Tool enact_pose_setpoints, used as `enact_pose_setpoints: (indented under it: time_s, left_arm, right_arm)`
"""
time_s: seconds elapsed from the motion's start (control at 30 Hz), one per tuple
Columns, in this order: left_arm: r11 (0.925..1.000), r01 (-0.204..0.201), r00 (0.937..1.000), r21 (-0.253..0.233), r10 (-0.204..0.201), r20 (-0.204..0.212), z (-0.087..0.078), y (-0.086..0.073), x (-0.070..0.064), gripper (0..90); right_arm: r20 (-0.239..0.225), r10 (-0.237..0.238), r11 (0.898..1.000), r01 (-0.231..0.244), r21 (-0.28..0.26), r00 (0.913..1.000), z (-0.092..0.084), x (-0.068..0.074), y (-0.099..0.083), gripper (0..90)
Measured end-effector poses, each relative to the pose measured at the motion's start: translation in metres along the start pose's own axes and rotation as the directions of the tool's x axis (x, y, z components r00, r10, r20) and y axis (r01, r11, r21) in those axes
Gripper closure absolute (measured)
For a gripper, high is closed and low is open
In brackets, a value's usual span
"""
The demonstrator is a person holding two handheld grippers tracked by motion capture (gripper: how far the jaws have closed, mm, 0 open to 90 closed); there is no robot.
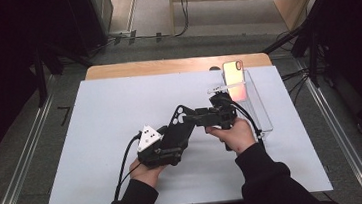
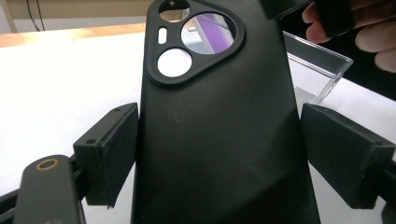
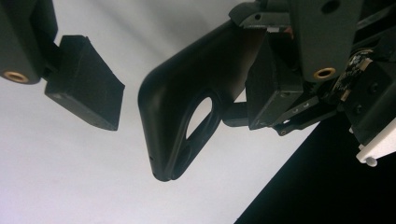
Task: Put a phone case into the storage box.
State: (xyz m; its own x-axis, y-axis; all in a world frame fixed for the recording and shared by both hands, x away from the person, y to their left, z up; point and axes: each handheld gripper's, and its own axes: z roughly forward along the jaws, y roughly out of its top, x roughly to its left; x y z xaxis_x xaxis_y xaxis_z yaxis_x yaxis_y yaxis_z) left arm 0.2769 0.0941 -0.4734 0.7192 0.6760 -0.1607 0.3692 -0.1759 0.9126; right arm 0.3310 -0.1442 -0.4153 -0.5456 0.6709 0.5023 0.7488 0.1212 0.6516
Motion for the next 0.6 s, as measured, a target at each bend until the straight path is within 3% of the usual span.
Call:
enact_pose_setpoints:
  time_s: [0.17, 0.27, 0.5, 0.6]
  left_arm:
    - [0.9999, -0.016, 0.9998, -0.005, 0.016, -0.009, -0.0009, 0.0019, -0.0026, 14.4]
    - [0.9999, -0.014, 0.9999, -0.009, 0.014, -0.003, -0.0015, 0.0025, -0.0038, 14.4]
    - [0.9998, -0.006, 0.9999, -0.02, 0.007, 0.013, -0.0021, 0.0034, -0.0047, 14.3]
    - [0.9997, -0.004, 0.9999, -0.026, 0.005, 0.017, -0.0021, 0.0038, -0.0051, 14.3]
  right_arm:
    - [-0.022, 0.024, 1.0, -0.024, 0.012, 0.9995, 0.007, -0.0007, 0.0015, 32.0]
    - [-0.049, 0.064, 0.998, -0.063, 0.019, 0.9968, 0.0084, -0.0024, 0.0025, 41.3]
    - [-0.091, 0.151, 0.989, -0.15, 0.008, 0.9844, 0.0015, -0.0074, 0.0054, 66.8]
    - [-0.118, 0.175, 0.984, -0.176, 0.004, 0.9775, -0.0006, -0.0098, 0.0058, 69.0]
